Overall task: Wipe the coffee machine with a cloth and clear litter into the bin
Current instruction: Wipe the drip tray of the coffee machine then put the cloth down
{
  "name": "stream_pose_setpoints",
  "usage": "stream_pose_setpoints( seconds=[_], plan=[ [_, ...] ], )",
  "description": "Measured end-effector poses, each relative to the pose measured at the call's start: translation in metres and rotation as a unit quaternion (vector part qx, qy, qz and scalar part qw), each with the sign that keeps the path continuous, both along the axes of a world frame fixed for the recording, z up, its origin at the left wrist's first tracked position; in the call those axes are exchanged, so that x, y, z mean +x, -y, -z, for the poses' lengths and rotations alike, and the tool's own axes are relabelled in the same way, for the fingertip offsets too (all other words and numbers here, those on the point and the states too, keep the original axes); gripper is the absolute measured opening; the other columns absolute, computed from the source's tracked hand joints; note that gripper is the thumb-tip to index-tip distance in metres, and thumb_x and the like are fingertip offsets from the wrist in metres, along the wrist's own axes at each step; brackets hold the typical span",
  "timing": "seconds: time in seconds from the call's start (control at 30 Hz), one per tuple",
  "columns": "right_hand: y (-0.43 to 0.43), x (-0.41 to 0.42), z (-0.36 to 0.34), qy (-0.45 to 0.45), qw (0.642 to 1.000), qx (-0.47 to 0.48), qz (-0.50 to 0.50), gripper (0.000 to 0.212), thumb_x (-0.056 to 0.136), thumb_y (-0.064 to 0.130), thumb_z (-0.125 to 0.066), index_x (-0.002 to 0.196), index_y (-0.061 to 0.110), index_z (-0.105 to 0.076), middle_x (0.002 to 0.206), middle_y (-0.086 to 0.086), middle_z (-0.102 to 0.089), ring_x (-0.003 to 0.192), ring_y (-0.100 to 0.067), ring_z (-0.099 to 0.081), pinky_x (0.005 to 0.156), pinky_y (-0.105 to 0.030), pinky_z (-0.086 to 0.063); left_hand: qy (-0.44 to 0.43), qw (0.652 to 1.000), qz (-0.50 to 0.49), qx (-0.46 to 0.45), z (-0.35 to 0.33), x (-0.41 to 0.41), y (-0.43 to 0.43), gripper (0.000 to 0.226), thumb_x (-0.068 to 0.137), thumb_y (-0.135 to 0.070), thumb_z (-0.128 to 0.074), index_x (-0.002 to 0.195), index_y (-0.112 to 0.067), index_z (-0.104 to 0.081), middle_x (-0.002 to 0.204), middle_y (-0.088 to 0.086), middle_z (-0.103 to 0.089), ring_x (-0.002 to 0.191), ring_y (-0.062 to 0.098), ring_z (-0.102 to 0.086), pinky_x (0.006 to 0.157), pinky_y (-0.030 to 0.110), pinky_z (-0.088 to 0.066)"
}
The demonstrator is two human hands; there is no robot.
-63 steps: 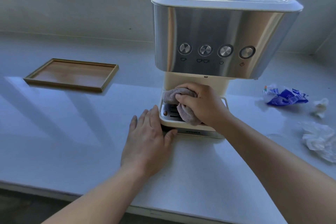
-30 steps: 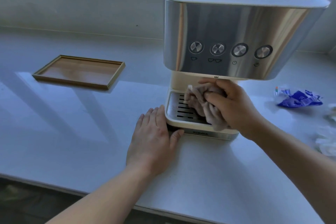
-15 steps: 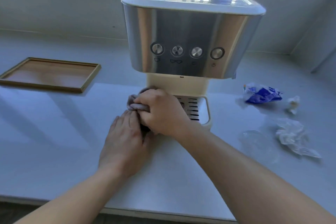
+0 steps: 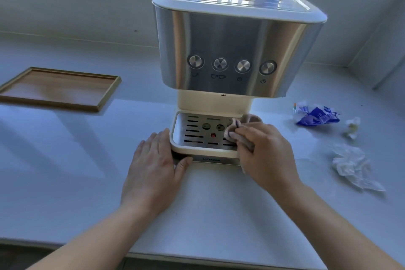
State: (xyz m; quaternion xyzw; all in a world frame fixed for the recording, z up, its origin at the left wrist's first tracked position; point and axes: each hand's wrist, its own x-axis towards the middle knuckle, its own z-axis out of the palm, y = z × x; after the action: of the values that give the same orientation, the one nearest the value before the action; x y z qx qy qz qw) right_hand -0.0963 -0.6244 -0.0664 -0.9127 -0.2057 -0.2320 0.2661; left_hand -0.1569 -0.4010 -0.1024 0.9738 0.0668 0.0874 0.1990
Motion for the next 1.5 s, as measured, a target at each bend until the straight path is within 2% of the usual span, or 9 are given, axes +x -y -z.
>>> stream_pose_setpoints(
  seconds=[0.1,0.27,0.4,0.47,0.63,0.77,0.9,1.27,1.5],
  plan=[
    [-0.003,0.003,-0.005,-0.009,0.997,-0.041,-0.064,0.018,0.09,0.018,-0.063,0.097,0.028,-0.077,0.093,0.011,-0.071,0.088,-0.015,-0.06,0.071,-0.024,-0.047,-0.003,1.0,0.003,0.008,0.001,0.001,0.001,0.077,0.095,-0.061,-0.034,0.155,-0.016,-0.018,0.159,0.003,-0.032,0.149,0.021,-0.02,0.124,0.041,-0.015],
    [-0.022,0.025,-0.014,-0.068,0.995,-0.067,0.001,0.018,0.093,0.03,-0.058,0.095,0.025,-0.076,0.106,0.011,-0.069,0.101,-0.021,-0.055,0.083,-0.031,-0.047,-0.001,1.0,-0.002,0.008,0.0,0.001,0.001,0.077,0.095,-0.06,-0.037,0.155,-0.015,-0.017,0.158,0.003,-0.033,0.149,0.02,-0.02,0.124,0.04,-0.014],
    [-0.039,-0.001,-0.007,-0.036,0.987,-0.073,-0.142,0.02,0.093,0.033,-0.058,0.103,0.027,-0.075,0.124,0.015,-0.065,0.11,-0.018,-0.054,0.091,-0.021,-0.039,-0.002,1.0,0.004,0.017,0.0,0.003,0.001,0.077,0.095,-0.06,-0.037,0.154,-0.014,-0.021,0.156,0.004,-0.037,0.146,0.021,-0.026,0.122,0.042,-0.021],
    [-0.02,0.001,-0.007,-0.019,0.98,-0.094,-0.176,0.021,0.096,0.029,-0.056,0.11,0.028,-0.072,0.123,0.015,-0.065,0.105,-0.017,-0.057,0.087,-0.028,-0.047,0.0,1.0,0.002,0.02,-0.001,0.004,0.001,0.077,0.095,-0.06,-0.036,0.154,-0.012,-0.023,0.156,0.005,-0.037,0.146,0.022,-0.027,0.121,0.042,-0.022],
    [0.016,0.017,0.001,-0.024,0.999,0.029,-0.019,0.018,0.089,0.015,-0.063,0.104,0.023,-0.069,0.103,0.008,-0.068,0.09,-0.018,-0.059,0.075,-0.032,-0.051,0.007,1.0,-0.001,0.009,0.0,0.002,0.0,0.077,0.095,-0.061,-0.037,0.154,-0.015,-0.022,0.156,0.001,-0.037,0.147,0.02,-0.025,0.122,0.042,-0.021],
    [0.014,0.038,0.011,-0.145,0.959,0.207,0.126,0.02,0.096,0.037,-0.055,0.108,0.029,-0.07,0.095,0.008,-0.069,0.092,-0.013,-0.061,0.074,-0.025,-0.044,0.009,1.0,0.002,0.007,-0.001,0.001,-0.001,0.074,0.095,-0.06,-0.037,0.153,-0.018,-0.023,0.154,0.0,-0.04,0.145,0.02,-0.028,0.121,0.042,-0.023],
    [0.014,0.05,0.009,-0.165,0.966,0.142,0.14,0.026,0.101,0.037,-0.047,0.108,0.025,-0.07,0.099,-0.004,-0.072,0.094,-0.023,-0.062,0.08,-0.038,-0.049,0.005,1.0,0.006,0.011,0.0,0.002,0.0,0.075,0.095,-0.06,-0.037,0.154,-0.016,-0.022,0.156,0.001,-0.037,0.146,0.02,-0.026,0.122,0.042,-0.022],
    [0.019,-0.059,0.019,-0.131,0.983,0.037,0.126,0.006,0.094,0.018,-0.05,0.092,0.018,-0.056,0.085,-0.002,-0.062,0.079,-0.027,-0.056,0.061,-0.035,-0.039,0.003,1.0,0.003,0.001,-0.001,0.002,0.001,0.074,0.096,-0.058,-0.04,0.153,-0.015,-0.023,0.154,0.004,-0.039,0.146,0.023,-0.027,0.122,0.043,-0.022],
    [-0.02,-0.091,0.024,-0.079,0.992,-0.067,0.073,0.014,0.088,0.018,-0.055,0.096,0.015,-0.066,0.093,-0.003,-0.066,0.087,-0.025,-0.058,0.078,-0.034,-0.049,-0.006,1.0,0.001,-0.008,-0.005,0.003,0.001,0.073,0.095,-0.054,-0.045,0.151,-0.011,-0.028,0.146,0.01,-0.047,0.139,0.027,-0.036,0.118,0.046,-0.028]
  ],
)
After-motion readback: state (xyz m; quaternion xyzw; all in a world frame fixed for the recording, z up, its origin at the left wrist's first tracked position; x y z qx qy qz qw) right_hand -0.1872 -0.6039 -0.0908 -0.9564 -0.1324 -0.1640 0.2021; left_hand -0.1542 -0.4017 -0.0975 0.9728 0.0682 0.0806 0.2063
